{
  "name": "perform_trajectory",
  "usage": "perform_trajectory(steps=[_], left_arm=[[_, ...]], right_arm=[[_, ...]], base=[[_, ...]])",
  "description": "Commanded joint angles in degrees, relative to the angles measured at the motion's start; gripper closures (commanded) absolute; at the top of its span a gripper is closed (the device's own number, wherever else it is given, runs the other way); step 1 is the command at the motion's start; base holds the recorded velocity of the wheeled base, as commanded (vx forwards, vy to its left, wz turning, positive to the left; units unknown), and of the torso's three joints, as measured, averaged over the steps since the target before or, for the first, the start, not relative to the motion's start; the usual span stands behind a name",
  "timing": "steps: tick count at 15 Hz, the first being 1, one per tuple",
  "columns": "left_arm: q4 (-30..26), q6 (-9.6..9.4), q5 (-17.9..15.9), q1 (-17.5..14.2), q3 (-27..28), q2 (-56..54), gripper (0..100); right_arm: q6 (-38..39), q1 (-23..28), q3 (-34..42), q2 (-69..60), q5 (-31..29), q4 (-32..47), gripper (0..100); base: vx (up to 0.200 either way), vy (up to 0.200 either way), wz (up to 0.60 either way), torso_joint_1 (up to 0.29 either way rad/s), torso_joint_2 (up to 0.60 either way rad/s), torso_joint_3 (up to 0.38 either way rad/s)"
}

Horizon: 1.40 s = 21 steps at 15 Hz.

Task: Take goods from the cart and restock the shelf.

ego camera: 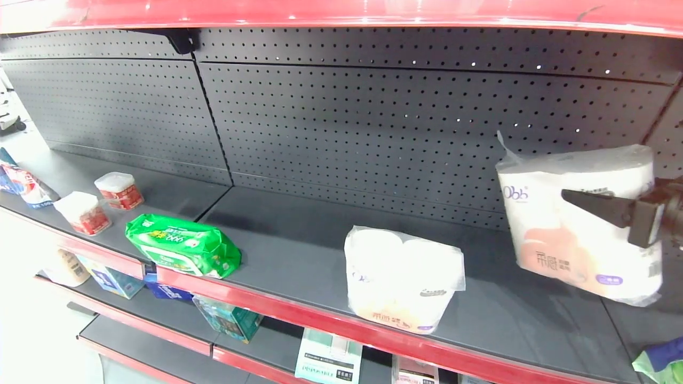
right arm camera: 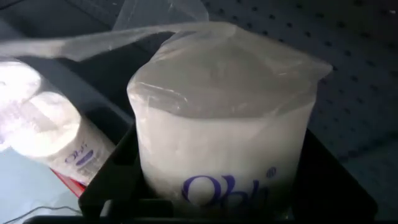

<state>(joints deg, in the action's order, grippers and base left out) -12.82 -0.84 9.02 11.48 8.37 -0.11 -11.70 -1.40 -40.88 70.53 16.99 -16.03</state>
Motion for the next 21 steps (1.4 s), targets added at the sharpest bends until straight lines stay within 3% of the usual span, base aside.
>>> perform_trajectory(steps=[1,2,4,6,7,12,14,15,16,21], left_arm=[[1.05,-0.21,-0.41,-0.06,-0.03,0.11,0],[3.6,0.4,0.03,-1.29,0.85,0.11,0],[3.33,2.51,0.73,-4.72,1.38,0.11,0],[3.24,2.6,5.83,-5.07,0.94,0.11,0],[3.33,2.77,6.71,-5.16,0.85,0.11,0],[2.45,2.86,8.03,-18.6,-2.22,0.46,0],[3.07,3.39,5.74,-20.01,-2.84,0.11,0],[10.98,6.03,-3.48,-20.8,-6.62,0.11,0],[15.72,5.76,-8.32,-21.68,-8.37,0.11,0],[14.05,5.41,-8.14,-21.68,-8.11,0.11,0]], right_arm=[[-0.25,-0.62,-0.26,10.59,4.19,-5.33,100],[-0.51,-2.47,-0.52,14.02,4.36,-8.14,100],[-0.69,-3.61,-0.26,15.77,4.28,-9.98,100],[-0.69,-5.1,-0.08,15.95,4.19,-9.98,100],[-0.69,-5.19,-0.08,15.95,4.19,-9.9,100],[-0.95,-5.1,-1.05,17.0,4.1,-9.98,100],[-1.13,-4.84,-1.05,17.09,4.1,-9.98,100],[-1.13,-4.84,-0.52,17.09,4.1,-9.98,100],[-1.13,-4.84,-0.35,17.18,4.1,-9.98,100],[-1.3,-4.84,-0.17,18.06,4.1,-10.07,100]], base=[[0.0,0.0,0.0,0.0,0.0,0.0],[0.0,0.0,0.0,0.0,0.0,0.0],[0.0,0.0,0.0,0.0,0.0,0.0],[0.0,0.0,0.0,0.0,0.0,0.0],[0.0,0.0,0.0,0.0,0.0,0.0],[0.0,0.0,0.0,0.0,0.0,0.0],[0.0,0.0,0.0,0.0,0.0,0.0],[0.0,0.0,0.0,0.0,0.0,0.0],[0.0,0.0,0.0,0.0,0.0,0.0],[0.0,0.0,0.0,0.0,0.0,0.0]])
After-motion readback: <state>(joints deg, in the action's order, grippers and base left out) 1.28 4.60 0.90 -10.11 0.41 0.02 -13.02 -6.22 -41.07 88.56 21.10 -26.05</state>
